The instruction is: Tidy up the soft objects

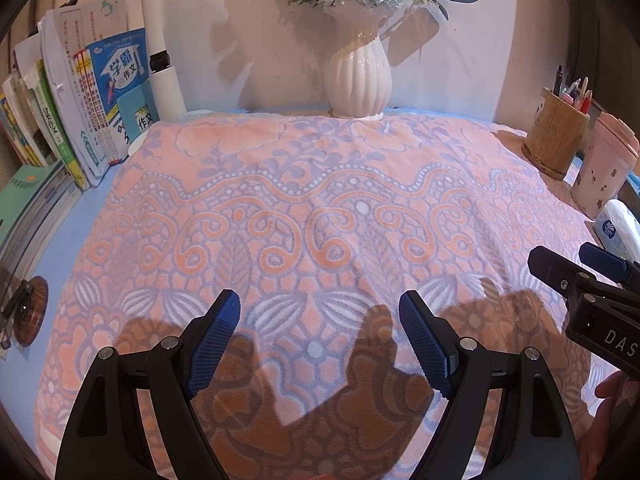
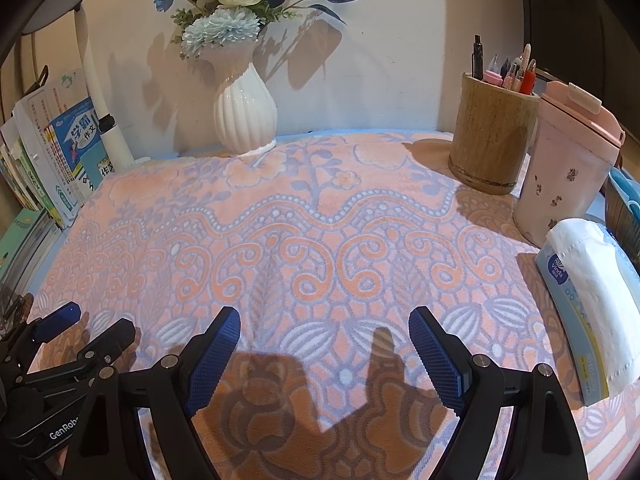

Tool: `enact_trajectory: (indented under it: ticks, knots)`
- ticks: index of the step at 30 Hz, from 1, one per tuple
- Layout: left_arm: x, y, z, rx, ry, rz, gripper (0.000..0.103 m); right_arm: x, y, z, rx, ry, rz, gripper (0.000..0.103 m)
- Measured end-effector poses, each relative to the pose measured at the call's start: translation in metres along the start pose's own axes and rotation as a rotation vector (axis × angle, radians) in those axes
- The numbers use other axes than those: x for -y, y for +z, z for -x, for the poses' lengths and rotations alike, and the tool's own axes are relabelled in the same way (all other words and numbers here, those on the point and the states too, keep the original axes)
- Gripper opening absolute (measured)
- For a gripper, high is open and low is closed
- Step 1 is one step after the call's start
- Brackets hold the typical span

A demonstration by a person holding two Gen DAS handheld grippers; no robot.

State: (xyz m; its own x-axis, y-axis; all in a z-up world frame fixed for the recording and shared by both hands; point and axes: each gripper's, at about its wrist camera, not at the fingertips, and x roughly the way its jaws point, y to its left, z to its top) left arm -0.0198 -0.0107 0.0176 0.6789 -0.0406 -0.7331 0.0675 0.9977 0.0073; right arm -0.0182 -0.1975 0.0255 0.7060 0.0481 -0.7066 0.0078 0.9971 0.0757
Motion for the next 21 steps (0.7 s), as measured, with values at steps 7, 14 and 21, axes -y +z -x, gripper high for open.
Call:
enact_trajectory:
  ticks: [7,14,21]
  knots:
    - [-0.0007,-0.0003,-0.0005,-0.002,-0.002,0.001,0.080,-0.0001,0.0000,0.0003,0.001,0.000,0.001,0.085]
    - [-0.0022,-0.0006,-0.0012,-0.006,0.010,0.013,0.080,0.0001,0.0003,0.0004,0.000,0.001,0.001,0.085]
    - [-0.0071,0.0002,-0.0031,-0.013,0.011,0.034,0.080,0.0006,0.0006,0.0007,0.000,0.001,0.001,0.085]
